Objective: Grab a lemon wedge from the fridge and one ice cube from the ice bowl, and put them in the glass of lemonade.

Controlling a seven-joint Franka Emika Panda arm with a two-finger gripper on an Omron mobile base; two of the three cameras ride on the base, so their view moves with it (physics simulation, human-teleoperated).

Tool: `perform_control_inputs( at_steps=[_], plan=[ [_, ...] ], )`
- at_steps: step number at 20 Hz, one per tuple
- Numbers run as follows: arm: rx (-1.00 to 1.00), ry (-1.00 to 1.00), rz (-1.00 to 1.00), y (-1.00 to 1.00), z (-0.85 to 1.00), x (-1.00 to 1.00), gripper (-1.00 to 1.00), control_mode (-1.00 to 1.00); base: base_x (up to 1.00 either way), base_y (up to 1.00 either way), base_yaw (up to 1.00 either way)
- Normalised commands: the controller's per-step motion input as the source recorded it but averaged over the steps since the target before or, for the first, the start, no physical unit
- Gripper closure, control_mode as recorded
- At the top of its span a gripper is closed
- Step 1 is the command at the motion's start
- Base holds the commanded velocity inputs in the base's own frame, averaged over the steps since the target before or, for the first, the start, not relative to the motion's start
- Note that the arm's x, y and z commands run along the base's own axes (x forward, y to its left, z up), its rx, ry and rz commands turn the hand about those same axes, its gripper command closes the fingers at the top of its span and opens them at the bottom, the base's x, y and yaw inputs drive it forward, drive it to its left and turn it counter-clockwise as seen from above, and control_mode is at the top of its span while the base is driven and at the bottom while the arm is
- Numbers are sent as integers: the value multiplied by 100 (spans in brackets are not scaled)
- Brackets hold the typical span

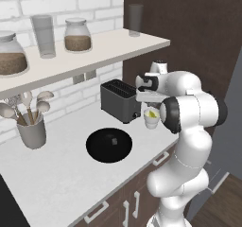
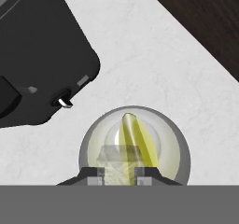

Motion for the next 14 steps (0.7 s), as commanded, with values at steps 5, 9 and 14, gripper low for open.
perform_control_inputs(
  at_steps=[5, 9, 14],
  plan=[
    [0, 0, 0, 0, 0, 0, -100, -100, 0, 0, 0],
    [0, 0, 0, 0, 0, 0, -100, -100, 0, 0, 0],
    [0, 0, 0, 0, 0, 0, -100, -100, 0, 0, 0]
  ],
)
